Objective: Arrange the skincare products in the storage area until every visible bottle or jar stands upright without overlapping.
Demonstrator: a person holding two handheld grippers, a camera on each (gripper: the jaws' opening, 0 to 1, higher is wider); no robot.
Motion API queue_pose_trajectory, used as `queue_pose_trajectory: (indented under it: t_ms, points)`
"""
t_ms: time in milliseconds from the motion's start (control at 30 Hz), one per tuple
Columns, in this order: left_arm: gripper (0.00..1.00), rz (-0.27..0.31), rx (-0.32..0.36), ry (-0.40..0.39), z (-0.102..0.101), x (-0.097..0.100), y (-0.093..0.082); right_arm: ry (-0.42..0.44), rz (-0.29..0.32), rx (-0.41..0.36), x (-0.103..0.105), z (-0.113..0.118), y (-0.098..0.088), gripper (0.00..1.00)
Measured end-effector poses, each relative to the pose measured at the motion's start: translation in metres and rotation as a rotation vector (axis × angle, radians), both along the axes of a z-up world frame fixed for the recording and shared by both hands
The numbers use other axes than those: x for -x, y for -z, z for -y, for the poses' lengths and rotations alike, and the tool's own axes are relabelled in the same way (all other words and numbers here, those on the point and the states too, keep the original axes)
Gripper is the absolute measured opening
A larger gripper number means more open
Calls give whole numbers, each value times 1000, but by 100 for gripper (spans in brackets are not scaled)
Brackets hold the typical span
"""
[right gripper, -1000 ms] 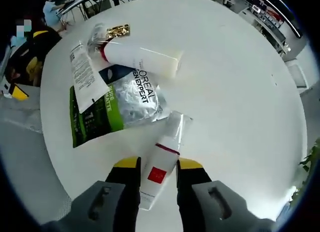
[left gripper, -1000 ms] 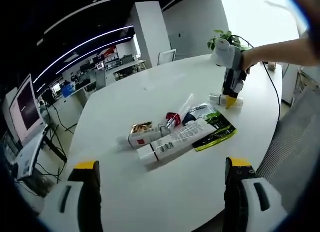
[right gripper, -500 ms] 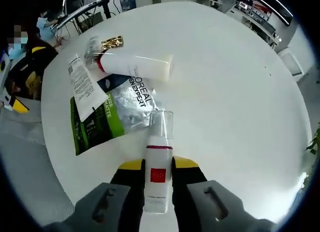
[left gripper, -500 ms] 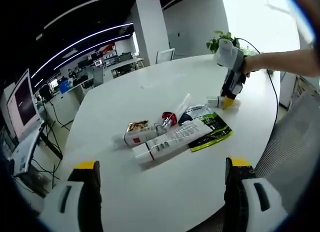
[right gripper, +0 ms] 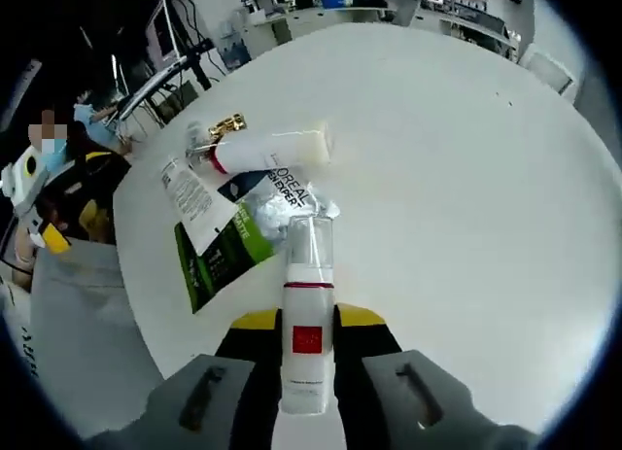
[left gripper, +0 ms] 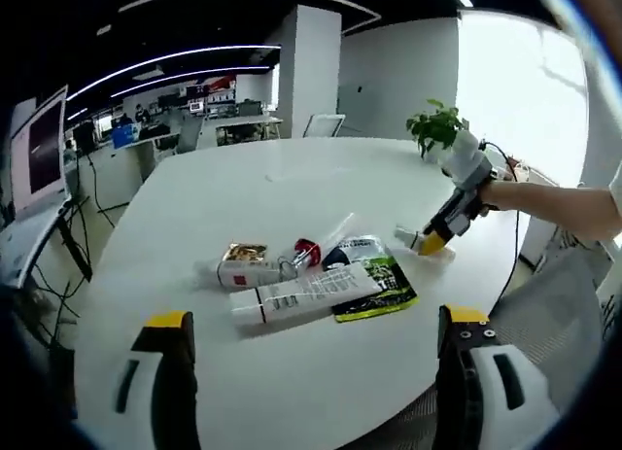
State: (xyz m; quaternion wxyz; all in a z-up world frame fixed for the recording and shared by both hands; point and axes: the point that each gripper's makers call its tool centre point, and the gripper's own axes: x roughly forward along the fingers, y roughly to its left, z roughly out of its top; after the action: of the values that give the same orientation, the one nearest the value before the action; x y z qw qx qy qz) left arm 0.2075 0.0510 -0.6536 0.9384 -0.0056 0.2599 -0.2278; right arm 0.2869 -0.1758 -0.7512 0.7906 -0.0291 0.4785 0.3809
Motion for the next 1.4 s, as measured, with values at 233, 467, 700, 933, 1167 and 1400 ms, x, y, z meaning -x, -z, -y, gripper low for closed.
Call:
queue_pose_trajectory:
  t_ms: [233,467,700,933,1167,1400]
  points:
    - [99,14,-7,14,10,-7,-4,46,13,-209,13,-9,-19,19]
    - [99,6,63,65,31,-13,-13,49,68,-228,27,-12,-28,19]
    - [99,9,95,132,62,-26,-23,64,154,-271,40,-22,-45,19]
    - [98,7,158,216,97,-36,-26,45,250,-246,41,-24,-60,19]
    - [90,-27,254,267,126,-37,-29,50,293,-246,39,-18,-67,19]
    - [74,-60,290,317,148,-40,-24,41,339,-238,42,-19,-72,19]
